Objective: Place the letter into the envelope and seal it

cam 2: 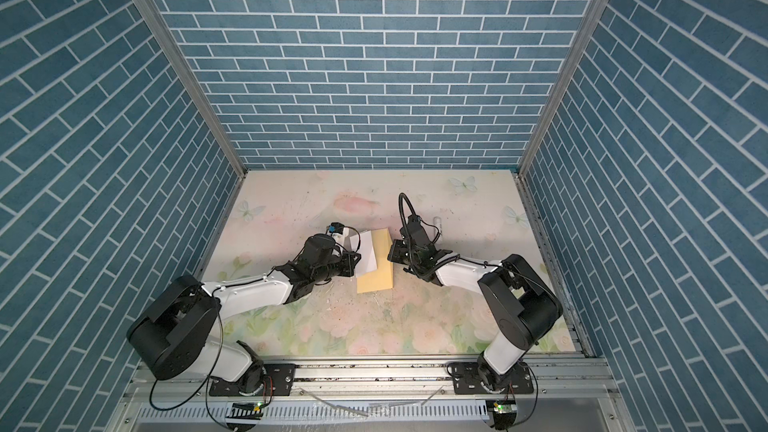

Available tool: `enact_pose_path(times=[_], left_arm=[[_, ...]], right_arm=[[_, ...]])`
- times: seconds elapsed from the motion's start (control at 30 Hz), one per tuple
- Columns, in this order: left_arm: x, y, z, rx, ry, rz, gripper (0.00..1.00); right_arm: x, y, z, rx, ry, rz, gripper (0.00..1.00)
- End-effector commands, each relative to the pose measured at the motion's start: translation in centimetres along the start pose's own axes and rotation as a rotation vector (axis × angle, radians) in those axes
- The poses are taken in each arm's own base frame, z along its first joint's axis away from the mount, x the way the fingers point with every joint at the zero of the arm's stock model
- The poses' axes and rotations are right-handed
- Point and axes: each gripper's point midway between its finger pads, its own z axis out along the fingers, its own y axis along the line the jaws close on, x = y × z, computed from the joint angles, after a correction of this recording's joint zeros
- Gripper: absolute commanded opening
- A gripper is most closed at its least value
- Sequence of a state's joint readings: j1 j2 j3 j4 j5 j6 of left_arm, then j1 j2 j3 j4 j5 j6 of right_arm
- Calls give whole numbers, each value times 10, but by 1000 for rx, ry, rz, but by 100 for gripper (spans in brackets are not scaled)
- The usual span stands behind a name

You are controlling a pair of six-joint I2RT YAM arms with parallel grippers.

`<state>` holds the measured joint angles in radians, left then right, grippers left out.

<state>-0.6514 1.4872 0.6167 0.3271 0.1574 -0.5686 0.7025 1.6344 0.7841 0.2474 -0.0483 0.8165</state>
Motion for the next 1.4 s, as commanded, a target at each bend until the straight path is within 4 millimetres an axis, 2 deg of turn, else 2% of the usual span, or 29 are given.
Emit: enact_pose_path(times=[0.0,0.13,0.47,0.6,0.73,0.8,0.83,1.0,1.37], left_arm=[[7,11,4,-54,21,12,0],[11,18,5,-93,45,19,0],[19,22,9,-167,98,81,0],[26,24,11,-185,121,101,0],[30,26,12,-196,131,106,0],[32,26,12,-199,135,110,0],[23,20,13,-189,116,111,0],[23,20,13,-192,115,118,0],[24,20,14,-195,117,121,0]], right_arm=[[9,-13,3,44,5,28,0],[15,-24,2,86,16,18,0],[22,-46,1,202,50,-34,15],[27,-54,1,244,75,-51,15],[30,-60,1,282,97,-59,19],[30,-63,1,306,111,-69,23],[30,-64,1,318,120,-77,27],[31,-71,-2,385,164,-112,40],[32,-86,-9,512,232,-200,57]])
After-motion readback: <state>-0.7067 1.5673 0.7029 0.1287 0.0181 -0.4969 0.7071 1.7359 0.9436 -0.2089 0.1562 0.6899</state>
